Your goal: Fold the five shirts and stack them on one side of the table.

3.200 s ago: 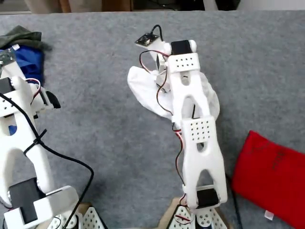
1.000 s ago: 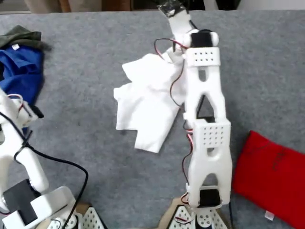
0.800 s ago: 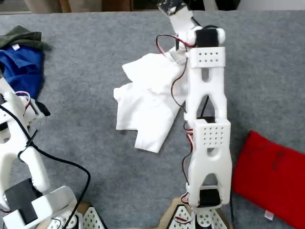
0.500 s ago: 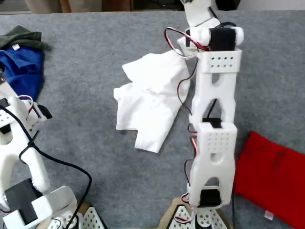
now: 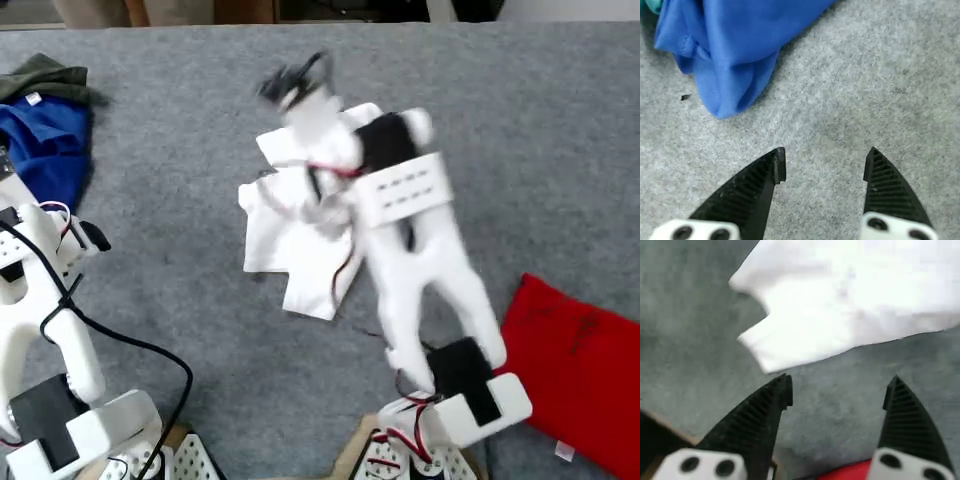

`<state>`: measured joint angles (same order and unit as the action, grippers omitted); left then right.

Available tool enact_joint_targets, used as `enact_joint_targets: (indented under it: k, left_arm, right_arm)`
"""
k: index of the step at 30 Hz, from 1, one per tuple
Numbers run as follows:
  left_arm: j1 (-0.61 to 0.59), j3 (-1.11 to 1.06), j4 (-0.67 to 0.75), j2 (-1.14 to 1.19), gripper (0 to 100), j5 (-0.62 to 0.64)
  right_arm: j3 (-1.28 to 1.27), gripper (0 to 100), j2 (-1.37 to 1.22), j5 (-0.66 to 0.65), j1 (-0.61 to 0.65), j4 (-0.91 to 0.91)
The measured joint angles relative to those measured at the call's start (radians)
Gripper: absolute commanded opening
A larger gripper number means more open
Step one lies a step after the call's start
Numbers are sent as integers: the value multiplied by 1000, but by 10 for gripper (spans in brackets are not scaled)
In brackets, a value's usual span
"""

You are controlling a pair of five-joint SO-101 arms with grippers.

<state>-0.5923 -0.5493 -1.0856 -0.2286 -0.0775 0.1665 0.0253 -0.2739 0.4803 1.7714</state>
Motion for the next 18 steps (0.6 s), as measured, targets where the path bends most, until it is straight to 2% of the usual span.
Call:
enact_joint_targets:
  k: [4,11,14,18]
  left_arm:
    - [0,0,0,0,261,0]
    - [0,0,0,0,261,0]
    - [-6,-23,48,0,261,0]
    - [-35,-64,132,0,261,0]
  right_arm:
    - [-129,292,0,95,64,-20]
    - [-330,292,0,121,255,-169]
    - [-414,287,0,132,304,-249]
    - [-517,214,0,161,325,-341]
